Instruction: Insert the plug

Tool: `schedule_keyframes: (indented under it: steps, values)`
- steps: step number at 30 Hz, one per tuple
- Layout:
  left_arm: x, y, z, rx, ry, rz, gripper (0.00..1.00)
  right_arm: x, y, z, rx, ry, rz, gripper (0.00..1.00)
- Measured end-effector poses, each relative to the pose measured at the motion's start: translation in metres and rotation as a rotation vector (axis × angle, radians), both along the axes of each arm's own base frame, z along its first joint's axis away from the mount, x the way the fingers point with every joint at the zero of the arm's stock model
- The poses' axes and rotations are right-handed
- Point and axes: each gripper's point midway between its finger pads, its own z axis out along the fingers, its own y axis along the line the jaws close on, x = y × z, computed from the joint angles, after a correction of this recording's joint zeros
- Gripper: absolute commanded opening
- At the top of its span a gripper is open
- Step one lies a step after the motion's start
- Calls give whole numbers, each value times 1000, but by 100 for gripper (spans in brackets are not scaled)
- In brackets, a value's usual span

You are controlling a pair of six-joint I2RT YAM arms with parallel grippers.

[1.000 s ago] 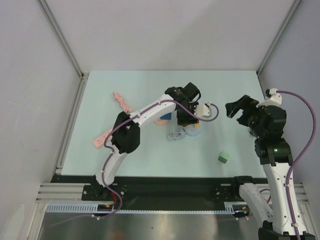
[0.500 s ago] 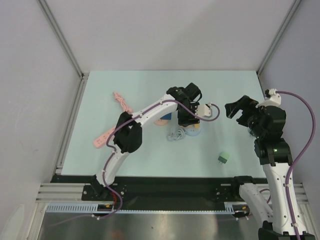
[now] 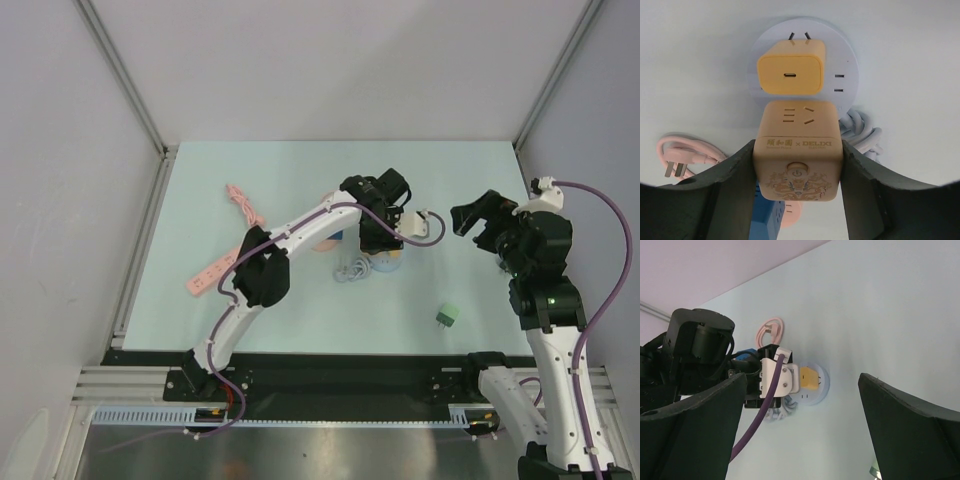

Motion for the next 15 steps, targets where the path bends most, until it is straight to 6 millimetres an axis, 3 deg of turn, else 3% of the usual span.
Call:
schedule_keyframes:
  steps: [10,15]
  values:
    - [-1,-14,-3,-9,-2,-13,0,-1,-3,10,-15,-16,-20,100]
    - [-1,-25,-10,-22,-13,-27,0,-2,-6,31,-16,-37,-35,100]
